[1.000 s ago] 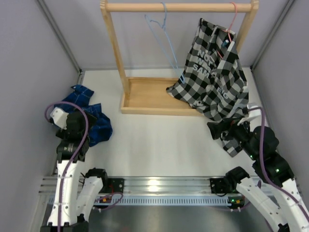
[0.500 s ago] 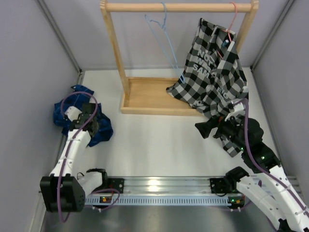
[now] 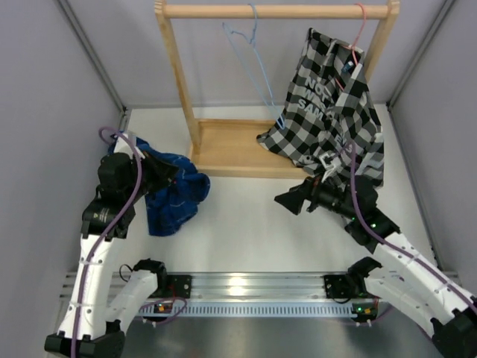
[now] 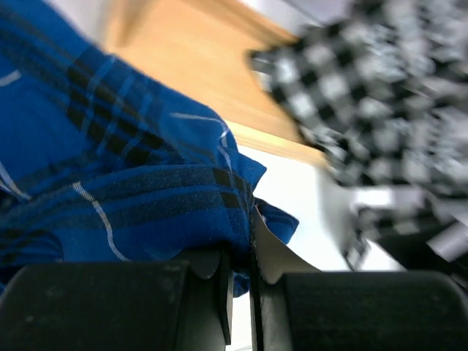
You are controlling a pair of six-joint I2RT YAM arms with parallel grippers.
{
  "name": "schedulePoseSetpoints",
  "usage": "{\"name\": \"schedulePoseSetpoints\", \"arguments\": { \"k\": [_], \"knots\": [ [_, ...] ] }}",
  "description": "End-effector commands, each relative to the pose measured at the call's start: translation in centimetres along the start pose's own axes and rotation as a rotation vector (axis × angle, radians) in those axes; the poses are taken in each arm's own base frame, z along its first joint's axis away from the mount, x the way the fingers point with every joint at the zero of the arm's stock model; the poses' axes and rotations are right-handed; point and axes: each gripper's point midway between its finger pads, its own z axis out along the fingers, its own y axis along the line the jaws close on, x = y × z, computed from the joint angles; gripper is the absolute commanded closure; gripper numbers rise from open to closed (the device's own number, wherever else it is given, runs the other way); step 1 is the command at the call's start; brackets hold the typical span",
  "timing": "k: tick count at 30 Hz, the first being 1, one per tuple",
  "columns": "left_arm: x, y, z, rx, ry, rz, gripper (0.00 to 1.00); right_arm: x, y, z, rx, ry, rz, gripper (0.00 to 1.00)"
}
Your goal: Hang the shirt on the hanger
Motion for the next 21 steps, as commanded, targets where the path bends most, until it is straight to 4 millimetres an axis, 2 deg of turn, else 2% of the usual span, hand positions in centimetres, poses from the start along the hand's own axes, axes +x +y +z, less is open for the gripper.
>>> {"name": "schedulePoseSetpoints", "arguments": {
  "k": [1,2,3,4,5,6,8,9,10,14,21],
  "knots": [
    [-0.8,-8.6,-3.7,0.341,0.031,0.062,1.0,-2.2,8.2,1.2,-0.31,-0.051,-0.063,0.01],
    [-1.0,-9.3,-4.2,0.355,0.025,0.059,1.0,-2.7,8.2,1.9,-0.258,-0.086,-0.074,0.01],
    [-1.4,-10.0,-4.8,0.365,0.006,0.055,1.0,-1.7,9.9,2.3,-0.274,-0.065,-0.084,0.01],
    [-1.1,-10.4,-5.0,0.372,0.01,0.034,1.0,-2.4,10.6,2.8,-0.25,-0.088,-0.102,0.01],
    [-1.5,-10.0,-4.8,0.344,-0.015,0.017,1.0,-3.0,9.2,3.5,-0.125,-0.141,-0.083,0.01],
    [-1.6,-10.1,-5.1,0.348,-0.031,0.002,1.0,-2.3,10.3,3.7,-0.123,-0.138,-0.078,0.0],
    [-0.7,-9.5,-4.3,0.346,-0.02,-0.058,1.0,-3.0,9.5,4.3,-0.008,-0.203,-0.059,0.01],
    [-1.0,-9.9,-4.7,0.378,-0.041,-0.092,1.0,-2.1,10.4,4.5,-0.011,-0.19,-0.061,0.01],
    [0.0,-9.1,-3.8,0.363,-0.024,-0.11,1.0,-2.2,10.7,5.1,0.013,-0.19,-0.075,0.01],
    [0.6,-8.5,-3.3,0.363,-0.027,-0.15,1.0,-0.9,11.2,7.1,0.079,-0.16,-0.121,0.02],
    [0.9,-7.7,-3.2,0.348,-0.047,-0.172,1.0,0.6,11.1,11.4,0.123,-0.131,-0.17,0.16]
  ]
}}
